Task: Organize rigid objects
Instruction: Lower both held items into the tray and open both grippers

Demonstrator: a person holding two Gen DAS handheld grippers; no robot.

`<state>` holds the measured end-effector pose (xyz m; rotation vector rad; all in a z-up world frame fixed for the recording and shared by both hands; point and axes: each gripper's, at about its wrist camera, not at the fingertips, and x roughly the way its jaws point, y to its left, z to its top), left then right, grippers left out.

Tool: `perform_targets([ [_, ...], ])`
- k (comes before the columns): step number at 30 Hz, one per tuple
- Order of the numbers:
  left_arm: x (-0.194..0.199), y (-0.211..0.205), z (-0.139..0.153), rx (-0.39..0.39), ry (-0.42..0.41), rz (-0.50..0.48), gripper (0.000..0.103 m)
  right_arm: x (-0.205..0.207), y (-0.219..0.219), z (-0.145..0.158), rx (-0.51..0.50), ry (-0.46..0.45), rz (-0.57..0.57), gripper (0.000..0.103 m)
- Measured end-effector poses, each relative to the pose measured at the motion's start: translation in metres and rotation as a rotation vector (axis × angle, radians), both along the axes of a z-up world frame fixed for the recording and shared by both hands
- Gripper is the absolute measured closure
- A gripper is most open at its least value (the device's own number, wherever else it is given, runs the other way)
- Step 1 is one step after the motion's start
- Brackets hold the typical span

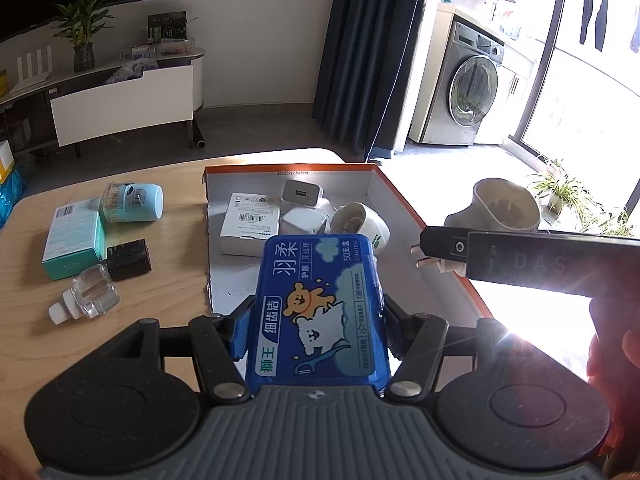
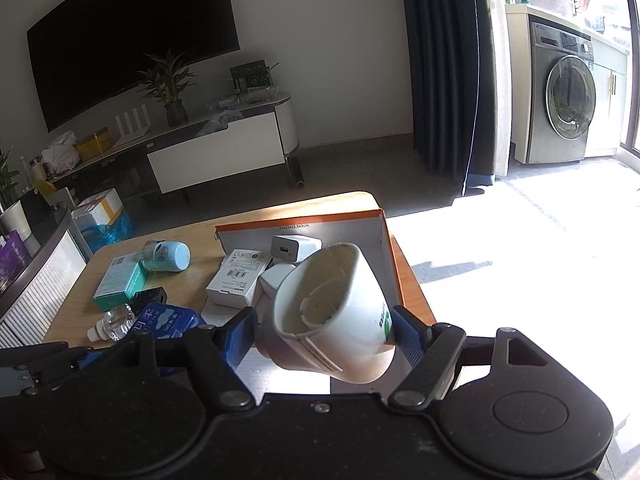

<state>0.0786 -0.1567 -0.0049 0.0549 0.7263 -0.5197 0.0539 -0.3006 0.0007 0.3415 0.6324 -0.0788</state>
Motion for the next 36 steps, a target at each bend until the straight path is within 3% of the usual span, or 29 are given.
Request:
perform_targets([
  [17,0.010,-0.011,-0.004,0.000,0.014,-0.001,0.040,0.020,-0.007,-0.007,-0.015,0.020,0.002,0.016],
  [24,0.013,-0.013,-0.006,0.004,0.020,0.003,0.040,0.018,-0.016,0.001,-0.017,-0.049,-0.047,0.014],
  [31,0.025,-0.020,-0.012,0.011,0.039,-0.009,0.040,0.009,-0.025,0.002,-0.005,-0.056,-0.083,0.014],
  [32,0.026,-0.022,-0.013,0.009,0.043,-0.025,0.039,0.008,-0.025,0.003,-0.004,-0.057,-0.084,0.014],
  [34,0.028,-0.022,-0.013,0.009,0.041,-0.027,0.021,0.006,-0.024,0.004,-0.004,-0.062,-0.081,0.014],
  [36,0.026,-0.020,-0.011,0.009,0.028,-0.011,0.020,0.006,-0.023,0.006,-0.006,-0.066,-0.075,0.014],
])
